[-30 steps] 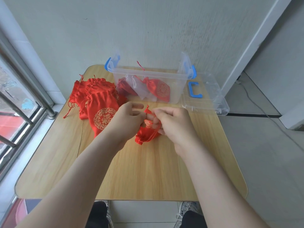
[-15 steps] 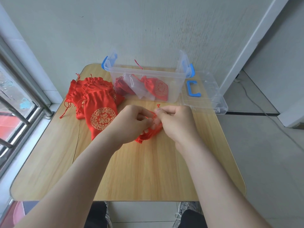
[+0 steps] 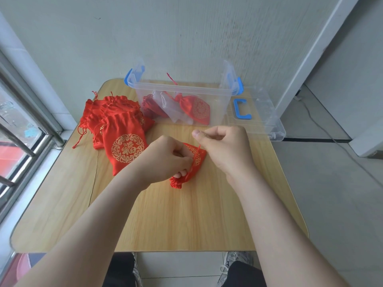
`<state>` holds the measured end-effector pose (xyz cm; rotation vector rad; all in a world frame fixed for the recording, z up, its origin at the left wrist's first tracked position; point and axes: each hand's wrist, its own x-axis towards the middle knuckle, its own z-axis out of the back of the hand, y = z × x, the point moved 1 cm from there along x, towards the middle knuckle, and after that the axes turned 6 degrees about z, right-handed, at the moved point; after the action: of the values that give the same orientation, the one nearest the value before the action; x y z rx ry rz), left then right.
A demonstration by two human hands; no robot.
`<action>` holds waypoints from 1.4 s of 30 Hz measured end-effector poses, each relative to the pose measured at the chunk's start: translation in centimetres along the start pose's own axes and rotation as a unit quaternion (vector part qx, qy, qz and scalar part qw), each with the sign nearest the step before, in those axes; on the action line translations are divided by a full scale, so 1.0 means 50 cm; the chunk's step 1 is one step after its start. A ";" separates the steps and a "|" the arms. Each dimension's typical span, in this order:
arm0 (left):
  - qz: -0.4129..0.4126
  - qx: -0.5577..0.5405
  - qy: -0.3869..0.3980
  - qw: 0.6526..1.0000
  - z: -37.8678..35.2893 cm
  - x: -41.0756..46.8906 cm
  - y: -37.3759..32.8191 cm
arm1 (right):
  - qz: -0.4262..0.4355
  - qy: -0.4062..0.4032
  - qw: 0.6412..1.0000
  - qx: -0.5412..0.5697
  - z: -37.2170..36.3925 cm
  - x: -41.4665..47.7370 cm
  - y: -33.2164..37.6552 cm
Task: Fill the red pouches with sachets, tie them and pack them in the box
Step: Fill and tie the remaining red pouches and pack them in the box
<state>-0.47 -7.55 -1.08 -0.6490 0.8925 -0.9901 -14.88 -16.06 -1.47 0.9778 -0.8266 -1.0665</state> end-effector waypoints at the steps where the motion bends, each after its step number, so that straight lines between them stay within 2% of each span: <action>1: -0.002 0.003 0.005 1.000 0.000 -0.001 -0.002 | -0.005 0.009 1.000 0.005 0.001 0.000 0.000; 4: -0.002 0.006 0.018 1.000 0.003 -0.002 -0.007 | -0.014 0.044 0.999 0.018 0.002 -0.006 0.004; 10: 0.009 -0.012 0.025 1.000 0.005 -0.004 -0.016 | -0.011 0.054 0.998 0.029 0.004 -0.008 0.004; 16: -0.014 -0.027 -0.021 0.999 0.015 0.007 -0.002 | -0.016 0.047 0.998 0.043 0.008 -0.006 0.006; 21: -0.021 -0.056 -0.042 0.997 0.020 0.011 0.006 | 0.085 0.091 0.991 -0.042 0.013 -0.013 0.016; 23: -0.018 -0.066 -0.035 0.997 0.022 0.013 0.008 | 0.136 0.113 0.980 -0.088 0.011 -0.021 0.019; 28: 0.007 -0.134 0.010 0.991 0.030 0.014 0.011 | 0.202 0.134 0.962 -0.129 0.011 -0.032 0.023; 37: 0.063 -0.217 0.024 0.974 0.034 0.014 0.008 | 0.287 0.101 0.928 -0.214 -0.001 -0.020 0.000; 42: 0.053 -0.240 0.042 0.968 0.035 0.011 0.003 | 0.298 0.104 0.906 -0.283 -0.009 -0.020 -0.002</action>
<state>1.26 -7.88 -0.55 -0.9600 1.2455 -0.7100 -14.78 -15.02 -1.82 0.2946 -0.5317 -0.5913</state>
